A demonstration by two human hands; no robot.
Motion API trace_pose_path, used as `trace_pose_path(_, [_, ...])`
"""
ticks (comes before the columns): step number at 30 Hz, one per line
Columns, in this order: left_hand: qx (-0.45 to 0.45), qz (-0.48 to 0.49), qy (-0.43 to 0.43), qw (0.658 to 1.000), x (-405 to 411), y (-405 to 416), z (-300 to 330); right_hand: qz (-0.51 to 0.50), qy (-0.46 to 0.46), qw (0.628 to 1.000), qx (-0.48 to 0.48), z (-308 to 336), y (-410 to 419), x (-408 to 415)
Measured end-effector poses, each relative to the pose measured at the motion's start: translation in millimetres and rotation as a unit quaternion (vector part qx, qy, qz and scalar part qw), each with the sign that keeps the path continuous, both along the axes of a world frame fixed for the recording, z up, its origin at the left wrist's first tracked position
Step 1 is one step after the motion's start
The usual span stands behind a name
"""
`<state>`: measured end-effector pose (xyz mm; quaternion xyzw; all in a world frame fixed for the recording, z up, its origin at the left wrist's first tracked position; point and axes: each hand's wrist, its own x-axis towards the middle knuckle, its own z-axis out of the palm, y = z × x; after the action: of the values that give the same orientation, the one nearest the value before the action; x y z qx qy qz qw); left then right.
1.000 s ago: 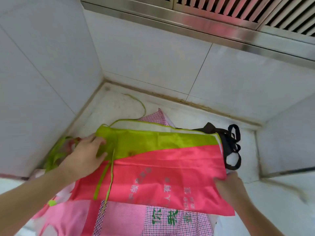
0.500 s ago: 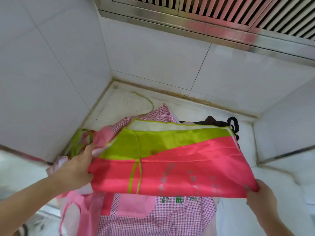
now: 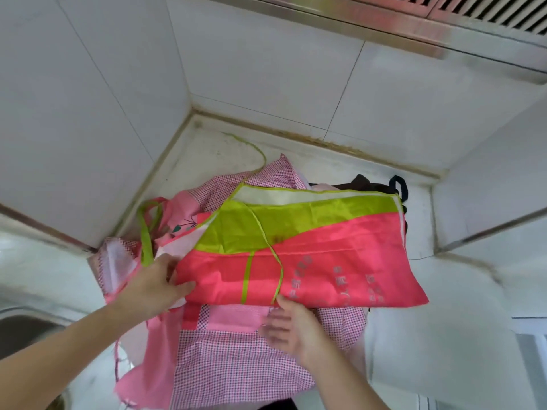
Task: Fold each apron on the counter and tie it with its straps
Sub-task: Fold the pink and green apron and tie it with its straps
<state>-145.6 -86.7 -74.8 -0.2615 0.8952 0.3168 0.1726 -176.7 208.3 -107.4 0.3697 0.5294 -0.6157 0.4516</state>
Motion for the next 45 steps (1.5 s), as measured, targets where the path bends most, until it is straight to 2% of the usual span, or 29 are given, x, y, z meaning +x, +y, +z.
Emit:
trace_pose_path(2, [-0.037, -0.005, -0.048, 0.998, 5, 9, 3, -0.144, 0.02, 0.989, -0.035, -12, -20, -1])
trace_pose_path(3, [-0.053, 0.0, -0.072, 0.996, 9, 11, 2, -0.173, 0.034, 0.984, -0.034, -14, -28, -3])
trace_pose_path(7, [-0.096, 0.003, -0.106, 0.99, 24, 9, -7, -0.2, 0.092, 0.975, -0.015, -10, -36, -6])
trace_pose_path(9, [-0.078, 0.021, -0.089, 0.993, 25, 7, -9, -0.229, 0.104, 0.968, -0.003, -9, -27, -7])
trace_pose_path(12, [0.05, 0.102, 0.026, 0.993, 26, 3, -14, -0.263, 0.11, 0.958, 0.012, -11, -19, -5])
trace_pose_path(13, [0.123, 0.154, 0.077, 0.977, 25, 3, -11, -0.269, 0.108, 0.957, 0.016, -12, -19, -4])
trace_pose_path(15, [0.272, 0.253, 0.145, 0.917, 23, 3, -2, -0.278, 0.098, 0.955, 0.013, -13, -19, -2])
trace_pose_path(16, [0.325, 0.266, 0.142, 0.896, 24, 2, 2, -0.282, 0.091, 0.955, 0.01, -12, -20, -1])
trace_pose_path(17, [0.358, 0.247, 0.111, 0.894, 26, 1, 3, -0.287, 0.084, 0.954, 0.006, -11, -21, 1])
trace_pose_path(19, [0.353, 0.151, 0.014, 0.923, 34, -6, -4, -0.293, 0.072, 0.953, 0.002, -11, -21, 2])
trace_pose_path(21, [0.339, 0.129, 0.004, 0.932, 39, -12, -9, -0.295, 0.066, 0.953, 0.001, -12, -21, 4])
trace_pose_path(24, [0.412, 0.229, 0.066, 0.879, 38, -18, -10, -0.291, 0.076, 0.954, 0.013, -14, -20, 5])
trace_pose_path(25, [0.423, 0.238, 0.067, 0.872, 36, -20, -8, -0.285, 0.083, 0.955, 0.021, -15, -19, 4])
trace_pose_path(29, [0.355, 0.163, 0.058, 0.919, 31, -31, -5, -0.284, 0.095, 0.954, 0.033, -14, -15, 3])
trace_pose_path(31, [0.355, 0.17, 0.07, 0.917, 29, -33, -3, -0.302, 0.091, 0.949, 0.028, -14, -14, 2])
trace_pose_path(33, [0.408, 0.169, 0.04, 0.896, 32, -33, 1, -0.324, 0.082, 0.942, 0.019, -16, -13, 3])
trace_pose_path(34, [0.428, 0.138, 0.002, 0.893, 36, -31, 3, -0.33, 0.077, 0.941, 0.014, -17, -13, 3])
trace_pose_path(35, [0.413, 0.073, -0.046, 0.907, 42, -30, 1, -0.333, 0.072, 0.94, 0.012, -18, -13, 3])
trace_pose_path(38, [0.304, -0.025, -0.096, 0.947, 48, -31, -2, -0.334, 0.062, 0.94, 0.008, -19, -12, 4])
trace_pose_path(42, [0.213, -0.095, -0.075, 0.97, 37, -47, 2, -0.296, 0.082, 0.951, 0.035, -18, -5, 8])
trace_pose_path(45, [0.115, -0.147, -0.095, 0.978, 26, -56, 0, -0.231, 0.089, 0.967, 0.063, -15, -3, 15])
